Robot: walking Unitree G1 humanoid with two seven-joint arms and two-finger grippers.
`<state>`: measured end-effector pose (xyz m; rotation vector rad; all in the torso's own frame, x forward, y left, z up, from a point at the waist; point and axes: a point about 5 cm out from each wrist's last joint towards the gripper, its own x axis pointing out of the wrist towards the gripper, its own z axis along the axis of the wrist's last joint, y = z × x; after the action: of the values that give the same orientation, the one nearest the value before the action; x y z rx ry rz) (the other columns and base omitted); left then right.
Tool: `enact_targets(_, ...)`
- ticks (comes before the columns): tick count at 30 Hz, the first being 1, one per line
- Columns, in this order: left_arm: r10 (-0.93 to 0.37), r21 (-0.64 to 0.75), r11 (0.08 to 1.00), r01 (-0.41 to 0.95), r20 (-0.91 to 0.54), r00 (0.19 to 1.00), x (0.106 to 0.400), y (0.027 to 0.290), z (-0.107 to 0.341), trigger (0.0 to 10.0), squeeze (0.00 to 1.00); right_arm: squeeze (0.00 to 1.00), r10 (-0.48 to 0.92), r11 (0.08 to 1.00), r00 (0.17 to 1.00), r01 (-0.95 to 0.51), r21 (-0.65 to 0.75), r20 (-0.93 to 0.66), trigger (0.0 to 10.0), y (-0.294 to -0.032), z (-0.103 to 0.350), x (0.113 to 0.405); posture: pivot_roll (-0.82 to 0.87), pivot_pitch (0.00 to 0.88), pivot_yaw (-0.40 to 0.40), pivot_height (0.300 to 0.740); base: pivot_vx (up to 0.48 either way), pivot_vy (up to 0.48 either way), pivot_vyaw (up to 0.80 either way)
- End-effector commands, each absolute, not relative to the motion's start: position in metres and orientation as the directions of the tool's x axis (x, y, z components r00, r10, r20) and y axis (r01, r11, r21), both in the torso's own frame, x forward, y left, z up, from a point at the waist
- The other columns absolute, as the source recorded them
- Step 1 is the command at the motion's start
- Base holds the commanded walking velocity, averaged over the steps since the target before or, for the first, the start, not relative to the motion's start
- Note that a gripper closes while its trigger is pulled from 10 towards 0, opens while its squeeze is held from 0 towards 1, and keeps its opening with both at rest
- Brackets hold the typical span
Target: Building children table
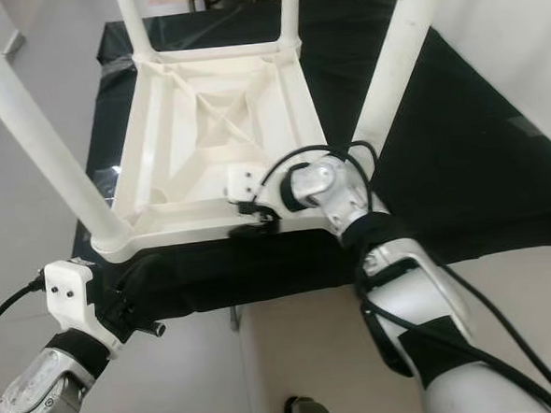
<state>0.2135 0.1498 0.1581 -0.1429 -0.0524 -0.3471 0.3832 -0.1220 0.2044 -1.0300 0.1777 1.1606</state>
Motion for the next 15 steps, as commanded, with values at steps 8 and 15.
enact_targets(8, -0.325, -0.106, 0.939, 0.328, 0.046, 0.944, 0.215, 0.155, 0.152, 10.0, 0.0, 0.0, 0.598, 0.175, 0.601, -0.743, -0.646, -0.53, 10.0, -0.125, 0.221, 0.397, -0.04, 0.121, 0.012, 0.74, 0.0, 0.0, 0.0)
enact_targets(15, -0.318, -0.096, 0.942, 0.322, 0.049, 0.947, 0.216, 0.156, 0.153, 10.0, 0.0, 0.0, 0.819, 0.282, 0.478, -0.818, -0.501, -0.318, 10.0, -0.11, 0.238, 0.385, -0.05, 0.12, 0.01, 0.74, 0.0, 0.0, 0.0)
